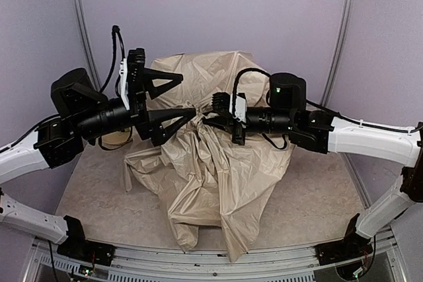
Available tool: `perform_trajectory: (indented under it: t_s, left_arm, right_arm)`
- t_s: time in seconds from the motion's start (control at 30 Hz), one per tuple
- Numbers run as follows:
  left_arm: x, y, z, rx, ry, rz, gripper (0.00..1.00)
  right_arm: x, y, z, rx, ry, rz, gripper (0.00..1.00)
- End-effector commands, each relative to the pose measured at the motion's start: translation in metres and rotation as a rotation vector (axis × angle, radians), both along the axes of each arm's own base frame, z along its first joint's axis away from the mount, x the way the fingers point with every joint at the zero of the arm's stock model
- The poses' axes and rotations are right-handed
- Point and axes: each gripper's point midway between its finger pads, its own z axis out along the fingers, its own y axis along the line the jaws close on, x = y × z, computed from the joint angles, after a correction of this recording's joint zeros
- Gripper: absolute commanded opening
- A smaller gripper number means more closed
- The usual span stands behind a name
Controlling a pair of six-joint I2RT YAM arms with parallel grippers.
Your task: Put away the umbrella
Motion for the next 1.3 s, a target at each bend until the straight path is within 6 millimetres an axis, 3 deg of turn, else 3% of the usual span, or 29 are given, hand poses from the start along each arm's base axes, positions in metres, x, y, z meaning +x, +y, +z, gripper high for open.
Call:
perform_trajectory:
  t_s: [0.0,0.13,0.23,0.33,0.43,0.67,0.77,0.97,1.07,1.27]
  left_arm:
    - [-0.004,0.025,0.017,-0.076,-0.074,0.067,0.99]
    - [0.005,0.02,-0.017,0.008,-0.021,0.098,0.99]
    - [0.008,0.02,-0.035,0.024,-0.009,0.109,0.99]
    - [0.014,0.021,-0.041,0.013,-0.048,0.146,0.99]
    - [0.021,0.009,-0.047,0.026,-0.073,0.15,0.99]
    - [0.027,-0.021,-0.06,0.034,-0.074,0.085,0.96]
    - [0.025,-0.028,-0.058,0.012,-0.077,0.054,0.82]
    - [0.016,-0.036,-0.059,0.039,-0.073,-0.018,0.23]
    - [0.015,-0.034,-0.063,0.051,-0.054,-0.021,0.12]
    - [0.017,-0.025,-0.063,0.014,0.03,-0.028,0.01]
  right_arm:
    - [0.004,-0.023,0.058,0.164,0.049,-0.097,0.0]
    - [-0.003,-0.033,0.093,0.25,0.083,-0.096,0.0]
    - [-0.02,-0.037,0.108,0.249,0.109,-0.023,0.0]
    - [-0.046,-0.035,0.098,0.206,0.136,0.119,0.0]
    - [-0.068,-0.03,0.088,0.18,0.207,0.254,0.0]
    - [-0.084,-0.02,0.079,0.167,0.315,0.38,0.0]
    - [-0.083,-0.016,0.069,0.157,0.328,0.385,0.0]
    - [-0.079,-0.021,0.07,0.163,0.309,0.338,0.02]
    - [-0.065,-0.027,0.072,0.171,0.285,0.235,0.18]
    - [-0.044,-0.048,0.081,0.168,0.276,0.094,0.99]
